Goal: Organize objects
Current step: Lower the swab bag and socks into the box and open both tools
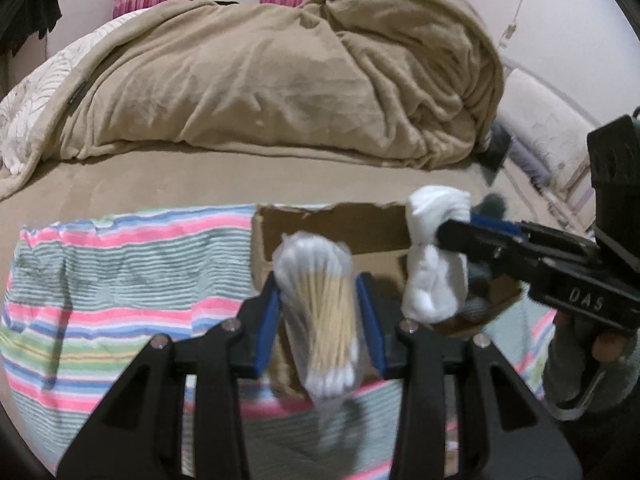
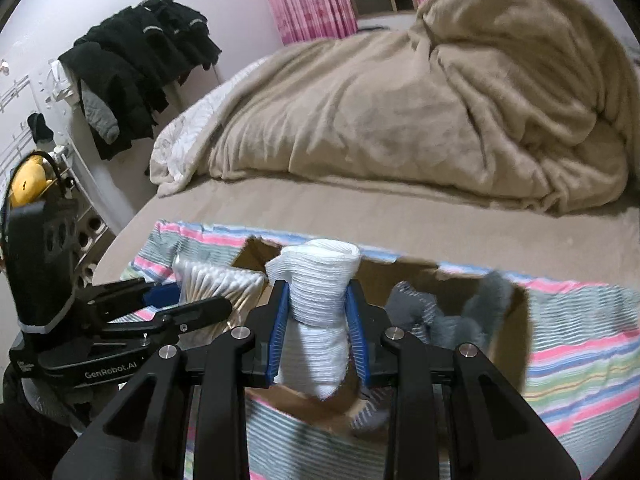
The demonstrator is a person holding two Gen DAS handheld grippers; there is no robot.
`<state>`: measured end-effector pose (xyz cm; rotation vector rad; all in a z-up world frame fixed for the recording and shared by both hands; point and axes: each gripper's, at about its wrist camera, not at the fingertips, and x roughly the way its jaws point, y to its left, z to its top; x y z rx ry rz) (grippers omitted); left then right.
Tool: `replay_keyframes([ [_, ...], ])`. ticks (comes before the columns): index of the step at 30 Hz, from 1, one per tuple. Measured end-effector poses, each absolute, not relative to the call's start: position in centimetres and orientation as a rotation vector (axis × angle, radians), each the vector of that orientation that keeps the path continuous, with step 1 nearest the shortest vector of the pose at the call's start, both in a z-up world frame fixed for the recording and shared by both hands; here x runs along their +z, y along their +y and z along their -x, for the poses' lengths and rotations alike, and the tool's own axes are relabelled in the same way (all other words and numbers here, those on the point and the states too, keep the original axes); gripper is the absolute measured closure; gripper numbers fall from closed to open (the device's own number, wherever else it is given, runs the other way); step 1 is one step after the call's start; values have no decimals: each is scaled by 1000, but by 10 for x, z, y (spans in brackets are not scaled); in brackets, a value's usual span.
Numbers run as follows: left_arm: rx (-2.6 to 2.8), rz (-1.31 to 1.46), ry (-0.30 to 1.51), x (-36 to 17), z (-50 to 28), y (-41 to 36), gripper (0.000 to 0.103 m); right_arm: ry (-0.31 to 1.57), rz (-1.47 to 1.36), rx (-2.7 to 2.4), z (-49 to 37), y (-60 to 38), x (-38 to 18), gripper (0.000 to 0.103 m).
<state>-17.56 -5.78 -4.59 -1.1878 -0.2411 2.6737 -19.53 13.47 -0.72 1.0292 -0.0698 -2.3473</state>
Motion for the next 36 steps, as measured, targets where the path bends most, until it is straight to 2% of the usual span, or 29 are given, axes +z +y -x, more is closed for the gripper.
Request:
replay_keyframes([
  [7,2722,1177,-130,-55,188,-57,63,-84,-1162,-2283,212,116,-51,73],
  [15,2732,1183,-176,-50,179,-63,62,-93,-1228,-2247,214,102,-67,71],
  [17,2738,1171,-184,-46,174,-64,62,-61,-1244,-2266,214,97,-70,68],
  [19,2742,1165,-191,-43,170,-66,62,-54,-1249,-2281,213,96,-72,57],
  [25,2752,1164,-216,-34,156,-69,62,-59,-1232,-2310,206,98,-61,38],
  [31,2768,1177,-231,-24,136,-68,61,-50,-1167,-2352,189,109,-36,37],
  [32,2770,1178,-233,-23,132,-66,57,-44,-1154,-2358,184,111,-32,37],
  [33,2770,1178,-236,-21,129,-66,45,-39,-1146,-2362,181,113,-28,37],
  [34,2771,1174,-248,-20,125,-65,40,-34,-1136,-2369,176,117,-24,37],
  [35,2772,1168,-264,-19,121,-64,35,-32,-1129,-2374,172,120,-21,37],
  [36,2771,1163,-271,-17,117,-63,35,-31,-1122,-2379,167,125,-18,37],
])
